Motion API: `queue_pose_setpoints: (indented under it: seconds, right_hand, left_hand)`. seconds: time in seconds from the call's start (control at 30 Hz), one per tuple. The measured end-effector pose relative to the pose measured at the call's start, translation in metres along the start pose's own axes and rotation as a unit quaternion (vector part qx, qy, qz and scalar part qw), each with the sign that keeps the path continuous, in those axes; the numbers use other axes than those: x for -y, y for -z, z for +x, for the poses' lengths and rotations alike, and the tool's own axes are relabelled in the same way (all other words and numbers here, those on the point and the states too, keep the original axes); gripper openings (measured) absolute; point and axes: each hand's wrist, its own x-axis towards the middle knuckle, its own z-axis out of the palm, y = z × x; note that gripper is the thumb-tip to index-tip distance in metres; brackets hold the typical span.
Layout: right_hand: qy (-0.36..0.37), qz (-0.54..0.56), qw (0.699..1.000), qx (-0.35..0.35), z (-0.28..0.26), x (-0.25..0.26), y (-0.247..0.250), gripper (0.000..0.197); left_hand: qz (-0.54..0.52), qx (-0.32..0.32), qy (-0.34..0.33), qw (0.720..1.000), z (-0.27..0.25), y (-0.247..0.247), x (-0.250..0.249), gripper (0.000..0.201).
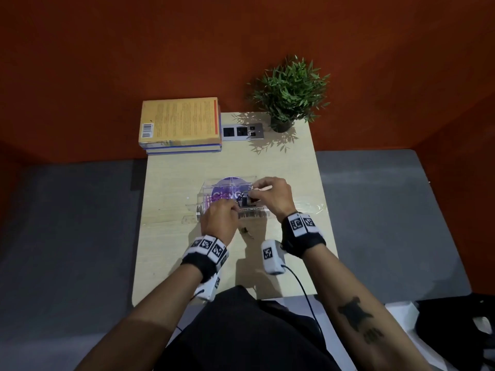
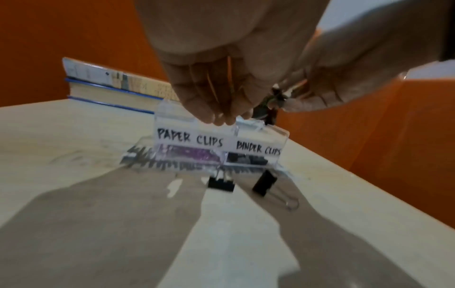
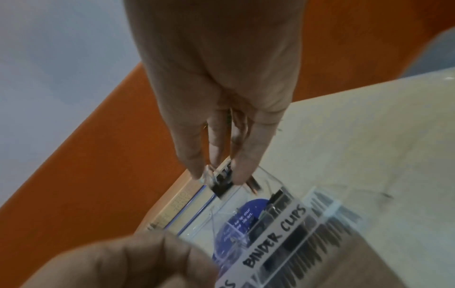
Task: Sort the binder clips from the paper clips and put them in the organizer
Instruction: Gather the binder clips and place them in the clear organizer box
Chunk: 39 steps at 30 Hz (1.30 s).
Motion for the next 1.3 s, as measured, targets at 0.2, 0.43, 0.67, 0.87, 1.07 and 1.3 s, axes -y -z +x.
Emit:
queue_pose_setpoints:
  seconds: [0.2,0.43,0.67,0.87,1.07,1.3]
  right_hand:
    - [0.035,-0.153,0.985,-0.067,-0.006,-0.009,-0.005,0.011]
    - [0.049,-0.277,0.959,0.025,-0.056,-0.075,-0.035,0.022]
    - [0.17,-0.364,0.908,0.117,-0.062,-0.092,-0.059,0.02]
    - [0.152,-0.356,0.919,0.078,-0.064,-0.1,-0.05,0.01]
    - [0.148,-0.353,0.921,0.072,-0.074,-0.103,-0.036,0.017]
    - [0.154,-0.266,0.952,0.0,-0.061,-0.053,-0.006,0.018]
  left_hand:
    - [0.083,0.118,0.029,0.989,-0.021,-0.023,0.031,0.042]
    - [0.162,0.146,-0.113,0.969,-0.034,-0.04,0.043,0.044]
    - [0.192,0.167,-0.194,0.947,-0.053,-0.036,0.056,0.054]
    - [0.113,0.141,-0.112,0.977,-0.048,-0.015,0.04,0.015]
    - [-0.029,0.057,-0.089,0.994,-0.005,-0.001,-0.012,0.016]
    - [-0.025,0.033,-0.064,0.997,0.018,-0.011,-0.014,0.027]
